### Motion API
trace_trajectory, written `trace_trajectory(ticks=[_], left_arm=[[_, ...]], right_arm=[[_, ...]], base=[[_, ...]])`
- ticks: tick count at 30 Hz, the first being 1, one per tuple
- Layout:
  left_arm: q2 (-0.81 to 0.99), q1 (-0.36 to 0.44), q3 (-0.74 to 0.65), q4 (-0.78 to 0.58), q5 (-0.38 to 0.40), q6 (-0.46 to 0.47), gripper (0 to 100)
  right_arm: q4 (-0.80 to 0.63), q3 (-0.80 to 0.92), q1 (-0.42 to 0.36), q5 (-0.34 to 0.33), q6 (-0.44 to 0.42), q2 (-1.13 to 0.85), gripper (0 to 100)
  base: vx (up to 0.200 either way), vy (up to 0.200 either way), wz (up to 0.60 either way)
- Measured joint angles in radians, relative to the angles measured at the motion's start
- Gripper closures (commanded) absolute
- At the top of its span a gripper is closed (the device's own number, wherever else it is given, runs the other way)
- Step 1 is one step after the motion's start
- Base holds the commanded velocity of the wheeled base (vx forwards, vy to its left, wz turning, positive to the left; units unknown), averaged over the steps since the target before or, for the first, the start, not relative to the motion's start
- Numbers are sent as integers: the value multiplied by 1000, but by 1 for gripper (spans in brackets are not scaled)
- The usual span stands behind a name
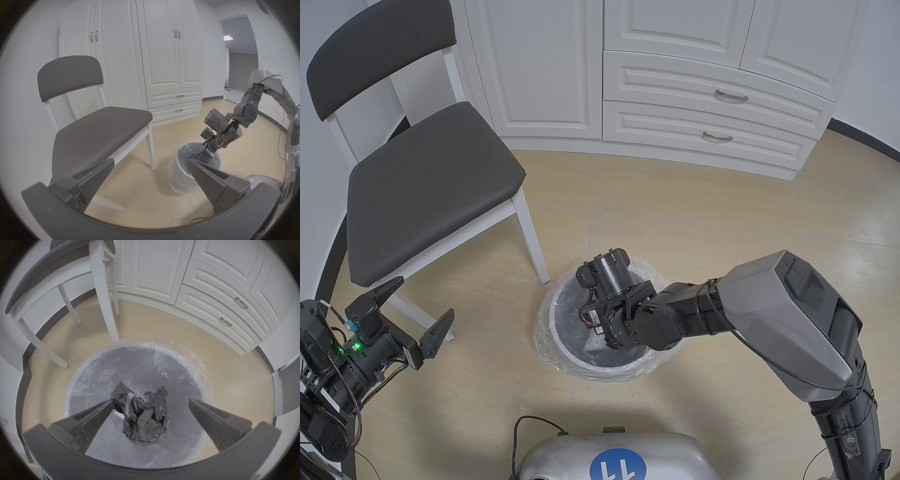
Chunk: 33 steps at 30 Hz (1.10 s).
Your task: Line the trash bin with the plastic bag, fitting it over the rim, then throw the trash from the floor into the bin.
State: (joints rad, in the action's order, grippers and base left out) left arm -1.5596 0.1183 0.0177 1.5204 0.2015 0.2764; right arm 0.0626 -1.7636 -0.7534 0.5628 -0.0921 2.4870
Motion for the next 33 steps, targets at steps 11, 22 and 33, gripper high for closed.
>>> trace_trajectory(ticks=[11,22,33], left_arm=[[-4,5,0,-5,0,0,0],[-68,75,0,-47,-1,-27,0],[-336,120,112,-37,-3,-83,0]], right_arm=[[-4,157,6,2,10,-165,0],[181,587,53,6,0,-409,0],[681,901,159,-20,1,-476,0]], base=[[0,0,0],[0,0,0],[0,0,0]])
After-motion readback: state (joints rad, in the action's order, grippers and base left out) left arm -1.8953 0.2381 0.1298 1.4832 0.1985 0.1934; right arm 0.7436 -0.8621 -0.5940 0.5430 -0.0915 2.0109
